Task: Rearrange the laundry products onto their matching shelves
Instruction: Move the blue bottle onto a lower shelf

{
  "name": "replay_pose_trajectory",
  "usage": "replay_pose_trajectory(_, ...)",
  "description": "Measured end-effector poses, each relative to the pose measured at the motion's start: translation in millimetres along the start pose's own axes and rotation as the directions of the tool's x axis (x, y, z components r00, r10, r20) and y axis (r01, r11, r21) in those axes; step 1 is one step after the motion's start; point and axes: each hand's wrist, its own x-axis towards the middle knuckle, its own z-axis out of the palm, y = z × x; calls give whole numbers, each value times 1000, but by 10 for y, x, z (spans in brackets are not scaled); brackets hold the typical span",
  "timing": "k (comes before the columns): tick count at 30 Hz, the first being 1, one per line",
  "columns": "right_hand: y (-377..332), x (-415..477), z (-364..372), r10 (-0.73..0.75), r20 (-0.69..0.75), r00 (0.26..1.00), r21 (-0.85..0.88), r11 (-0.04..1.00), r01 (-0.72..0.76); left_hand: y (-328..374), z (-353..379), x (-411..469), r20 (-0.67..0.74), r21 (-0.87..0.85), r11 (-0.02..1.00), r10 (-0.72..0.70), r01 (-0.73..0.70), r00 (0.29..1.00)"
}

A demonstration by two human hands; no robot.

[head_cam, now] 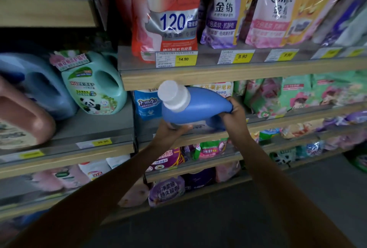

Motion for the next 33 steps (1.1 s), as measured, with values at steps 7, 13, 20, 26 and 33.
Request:
replay_pose_trajectory(7, -175, -642, -176, 160, -66, 985, 88, 984, -154, 415, 18, -509, 60, 0, 999, 38, -38, 997)
replay_pose_trajectory(13, -397, -1406, -314, 222, 76, 972, 102, 968, -229, 684, -14, -1299, 0, -36, 999, 21, -21, 1000)
replay_pose_trajectory(20, -408, -2413, -16, 192, 238, 952, -79, 981, -178, 701, -318, -2429, -163, -120, 982, -166, 148, 973)
replay_pose_trajectory(26, -402, -2965, 684, 270, 373, 888, -193, 958, -211, 614, -965, -3206, -249, -141, 953, -295, 267, 922)
replay_pose_trajectory(33, -403, -3319, 1784, 334, 529, 781, -244, 940, -237, 517, -1937, -3896, -383, -194, 911, -412, 364, 827)
